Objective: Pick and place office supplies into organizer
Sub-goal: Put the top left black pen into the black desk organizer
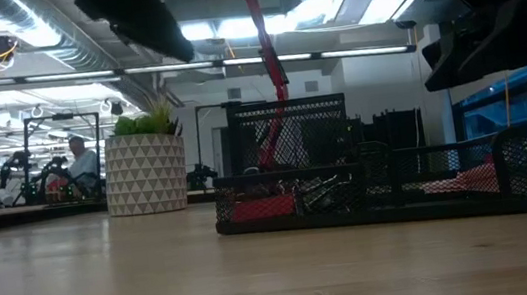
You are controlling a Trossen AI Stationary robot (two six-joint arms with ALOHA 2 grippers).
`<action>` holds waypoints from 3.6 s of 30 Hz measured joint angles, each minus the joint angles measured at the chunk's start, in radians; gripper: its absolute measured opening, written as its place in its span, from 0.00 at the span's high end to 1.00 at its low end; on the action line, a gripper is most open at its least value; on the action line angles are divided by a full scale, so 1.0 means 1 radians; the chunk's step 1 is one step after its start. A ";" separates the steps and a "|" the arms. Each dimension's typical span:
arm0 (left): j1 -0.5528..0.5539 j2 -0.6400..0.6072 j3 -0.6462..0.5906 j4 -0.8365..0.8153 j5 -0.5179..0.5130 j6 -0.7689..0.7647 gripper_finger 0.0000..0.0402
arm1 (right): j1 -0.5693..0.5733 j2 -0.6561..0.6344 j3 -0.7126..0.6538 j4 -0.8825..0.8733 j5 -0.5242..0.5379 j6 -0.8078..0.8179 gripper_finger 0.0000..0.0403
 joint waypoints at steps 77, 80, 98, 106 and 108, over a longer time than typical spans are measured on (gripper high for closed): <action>-0.030 -0.361 -0.853 1.018 0.080 0.052 0.77 | -0.130 0.565 0.900 -0.653 0.306 0.789 0.51; -0.030 -0.361 -0.853 0.982 0.085 0.052 0.77 | -0.133 0.665 0.959 -0.653 0.262 0.789 0.51; -0.031 -0.361 -0.853 0.891 0.189 0.051 0.77 | -0.191 0.955 1.052 -0.759 0.207 1.086 0.51; -0.031 -0.361 -0.853 0.832 0.213 0.052 0.77 | -0.191 1.000 1.052 -0.760 0.207 1.086 0.51; -0.032 -0.361 -0.853 0.822 0.213 0.052 0.77 | -0.191 1.012 1.052 -0.763 0.207 1.077 0.51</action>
